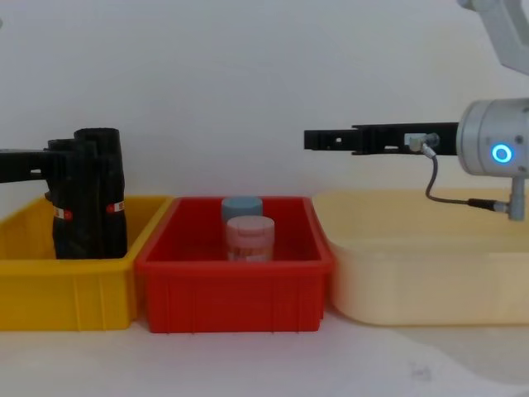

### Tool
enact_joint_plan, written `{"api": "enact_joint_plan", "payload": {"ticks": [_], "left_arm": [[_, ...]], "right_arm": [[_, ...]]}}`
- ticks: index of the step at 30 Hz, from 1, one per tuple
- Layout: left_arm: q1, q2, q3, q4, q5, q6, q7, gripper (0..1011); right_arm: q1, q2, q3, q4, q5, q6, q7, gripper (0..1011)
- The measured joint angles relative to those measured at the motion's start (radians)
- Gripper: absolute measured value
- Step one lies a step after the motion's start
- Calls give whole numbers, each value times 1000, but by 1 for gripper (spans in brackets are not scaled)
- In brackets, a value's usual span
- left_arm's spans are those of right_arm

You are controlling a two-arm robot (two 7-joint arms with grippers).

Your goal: Pick up the garbage bag with the one hand and transfer it to the other hand.

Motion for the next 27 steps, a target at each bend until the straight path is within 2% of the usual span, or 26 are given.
{"api": "enact_joint_plan", "payload": {"ticks": [12, 27], "left_arm": [[-12, -4, 6, 14, 1, -5, -10, 1001], [-16, -6, 9, 20, 2, -7, -14, 1001]], "right_arm": [[47, -16, -50, 54, 32, 51, 83, 1000], [99, -38, -130, 121, 25, 86, 137, 1000]]}}
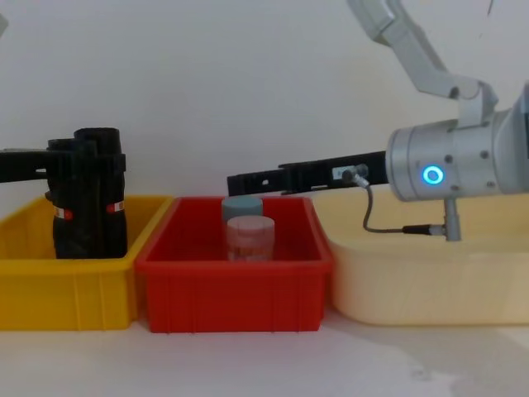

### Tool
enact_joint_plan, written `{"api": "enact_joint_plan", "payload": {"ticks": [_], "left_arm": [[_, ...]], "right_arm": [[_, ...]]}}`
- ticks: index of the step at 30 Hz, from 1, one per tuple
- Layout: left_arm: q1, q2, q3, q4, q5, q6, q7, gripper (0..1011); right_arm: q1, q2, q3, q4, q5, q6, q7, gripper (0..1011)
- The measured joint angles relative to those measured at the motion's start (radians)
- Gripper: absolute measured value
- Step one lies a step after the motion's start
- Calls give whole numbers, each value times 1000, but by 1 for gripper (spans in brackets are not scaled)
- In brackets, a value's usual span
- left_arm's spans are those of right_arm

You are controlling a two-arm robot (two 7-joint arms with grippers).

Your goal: Pick up the garbage bag with the one hand and transfer it to the other hand.

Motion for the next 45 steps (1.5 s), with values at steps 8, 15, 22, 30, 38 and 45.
{"api": "enact_joint_plan", "payload": {"ticks": [8, 15, 22, 30, 38, 45], "left_arm": [[-1, -1, 1, 1, 0, -1, -1, 1001], [-1, -1, 1, 2, 0, -1, -1, 1001], [-2, -1, 1, 2, 0, -1, -2, 1001], [-2, -1, 1, 2, 0, -1, -2, 1001], [-2, -1, 1, 2, 0, -1, -2, 1001], [-2, -1, 1, 2, 0, -1, -2, 1001]], "right_arm": [[23, -11, -40, 31, -25, -2, 0, 1000], [36, -15, -62, 48, -51, -17, -17, 1000], [48, -19, -72, 65, -70, -30, -28, 1000], [60, -27, -72, 97, -75, -34, -23, 999], [78, -41, -76, 144, -69, -37, 0, 999], [99, -56, -82, 193, -67, -46, 13, 1000]]}}
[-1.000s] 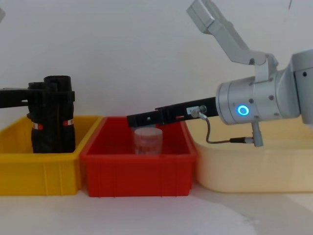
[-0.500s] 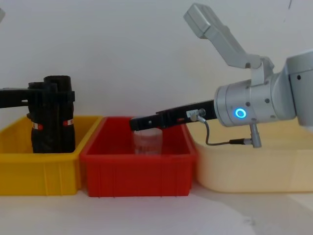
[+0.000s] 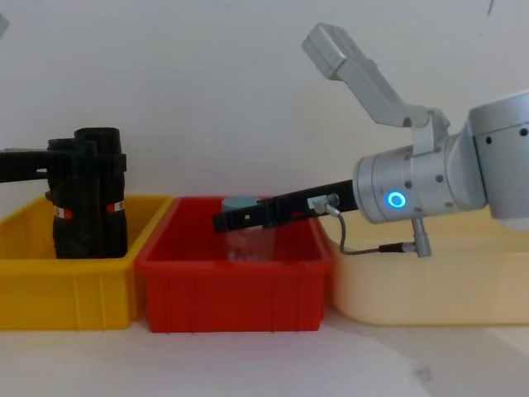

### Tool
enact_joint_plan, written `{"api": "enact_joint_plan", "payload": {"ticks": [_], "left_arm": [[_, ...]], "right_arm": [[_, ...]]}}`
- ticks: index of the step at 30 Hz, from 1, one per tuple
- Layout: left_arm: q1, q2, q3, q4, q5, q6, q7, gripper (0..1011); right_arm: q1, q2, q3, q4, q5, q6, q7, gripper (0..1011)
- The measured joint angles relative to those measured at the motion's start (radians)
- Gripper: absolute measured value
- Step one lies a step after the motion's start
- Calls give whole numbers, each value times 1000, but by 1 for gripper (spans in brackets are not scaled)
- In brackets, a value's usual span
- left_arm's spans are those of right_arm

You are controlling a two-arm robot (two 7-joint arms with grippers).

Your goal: Pick up the garbage bag with the one hand and transfer it to the other hand.

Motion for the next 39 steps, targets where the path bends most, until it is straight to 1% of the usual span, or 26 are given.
{"api": "enact_joint_plan", "payload": {"ticks": [8, 13, 23, 27, 29, 30, 31, 33, 35, 38, 39], "left_arm": [[0, 0, 0, 0, 0, 0, 0, 1001], [0, 0, 0, 0, 0, 0, 0, 1001], [0, 0, 0, 0, 0, 0, 0, 1001], [0, 0, 0, 0, 0, 0, 0, 1001], [0, 0, 0, 0, 0, 0, 0, 1001], [0, 0, 0, 0, 0, 0, 0, 1001], [0, 0, 0, 0, 0, 0, 0, 1001], [0, 0, 0, 0, 0, 0, 0, 1001], [0, 0, 0, 0, 0, 0, 0, 1001], [0, 0, 0, 0, 0, 0, 0, 1001], [0, 0, 0, 0, 0, 0, 0, 1001]], "right_arm": [[19, -13, -7, 39, -5, -8, 8, 1000], [26, -18, -11, 57, -17, -15, 8, 1000], [29, -20, -14, 65, -35, -32, 6, 999], [30, -20, -15, 66, -40, -37, 6, 945], [30, -20, -15, 66, -42, -38, 5, 886], [30, -20, -15, 67, -42, -39, 5, 872], [30, -20, -16, 67, -43, -40, 5, 820], [30, -20, -16, 67, -44, -41, 5, 790], [30, -20, -16, 67, -46, -42, 5, 710], [30, -20, -16, 68, -47, -44, 5, 651], [31, -20, -16, 68, -48, -45, 4, 646]]}}
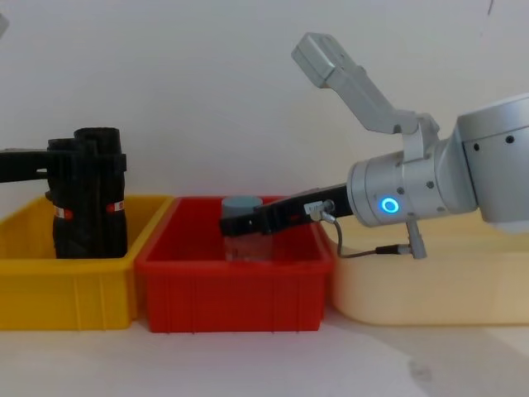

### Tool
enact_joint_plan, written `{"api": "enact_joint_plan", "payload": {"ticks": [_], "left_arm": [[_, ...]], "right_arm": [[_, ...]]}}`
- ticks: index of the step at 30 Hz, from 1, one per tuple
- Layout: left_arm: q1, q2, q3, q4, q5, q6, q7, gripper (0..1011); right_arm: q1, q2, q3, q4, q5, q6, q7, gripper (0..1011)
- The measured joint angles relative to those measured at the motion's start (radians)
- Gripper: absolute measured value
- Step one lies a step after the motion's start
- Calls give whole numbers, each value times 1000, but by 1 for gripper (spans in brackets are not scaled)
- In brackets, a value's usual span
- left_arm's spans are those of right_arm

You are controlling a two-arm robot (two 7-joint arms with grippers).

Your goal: Pick up the garbage bag with the one hand and transfer it to the other hand.

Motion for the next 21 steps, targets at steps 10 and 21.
{"api": "enact_joint_plan", "payload": {"ticks": [10, 21], "left_arm": [[0, 0, 0, 0, 0, 0, 0, 992], [0, 0, 0, 0, 0, 0, 0, 697]], "right_arm": [[0, 0, -1, 1, -2, -2, -1, 646], [0, 0, -1, 1, -4, -4, -1, 647]]}}
